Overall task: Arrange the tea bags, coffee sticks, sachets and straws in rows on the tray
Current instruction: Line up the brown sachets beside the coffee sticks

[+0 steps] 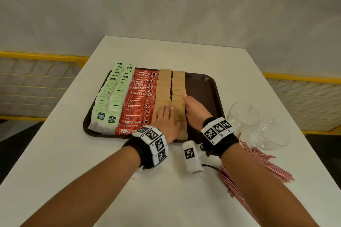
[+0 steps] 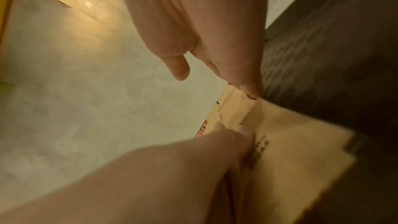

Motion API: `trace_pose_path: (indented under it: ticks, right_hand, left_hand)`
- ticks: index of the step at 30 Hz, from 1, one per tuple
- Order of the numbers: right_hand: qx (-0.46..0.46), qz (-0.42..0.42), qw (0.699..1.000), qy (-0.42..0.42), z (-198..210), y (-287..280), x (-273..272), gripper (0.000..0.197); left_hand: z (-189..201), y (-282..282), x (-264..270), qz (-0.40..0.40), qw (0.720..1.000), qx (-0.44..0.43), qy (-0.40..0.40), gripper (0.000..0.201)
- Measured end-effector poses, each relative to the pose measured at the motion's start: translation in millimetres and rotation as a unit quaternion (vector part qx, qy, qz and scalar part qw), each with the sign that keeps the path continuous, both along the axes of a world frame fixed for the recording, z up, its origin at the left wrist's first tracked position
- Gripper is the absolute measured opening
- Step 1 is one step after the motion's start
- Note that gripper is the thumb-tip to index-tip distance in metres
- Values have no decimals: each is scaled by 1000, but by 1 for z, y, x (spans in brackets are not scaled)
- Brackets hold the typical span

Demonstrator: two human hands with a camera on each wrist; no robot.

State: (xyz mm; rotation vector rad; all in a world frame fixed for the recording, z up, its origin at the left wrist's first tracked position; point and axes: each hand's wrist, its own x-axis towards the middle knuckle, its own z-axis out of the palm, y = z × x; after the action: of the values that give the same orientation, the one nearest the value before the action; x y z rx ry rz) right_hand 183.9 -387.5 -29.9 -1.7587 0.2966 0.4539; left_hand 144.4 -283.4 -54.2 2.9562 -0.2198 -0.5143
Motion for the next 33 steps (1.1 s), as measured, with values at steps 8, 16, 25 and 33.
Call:
trace_pose_path:
  ticks: [8,16,25,33]
  right_hand:
    - [-7,-29,1000,5,11,3,46,66]
    - [-86,37,995,-24,11,4,63,65]
    - [-73,40,996,-24,8,5,75,61]
    - [75,18,996,37,-18,2,61,81]
  left_hand:
    - [4,-2,4,5,1000,-13,4,60]
    - [8,-4,6,9,1000,-20,21,57]
    - [4,-5,11,-5,999,3,35,58]
    - [3,-4,11,-4,999,-17,32,58]
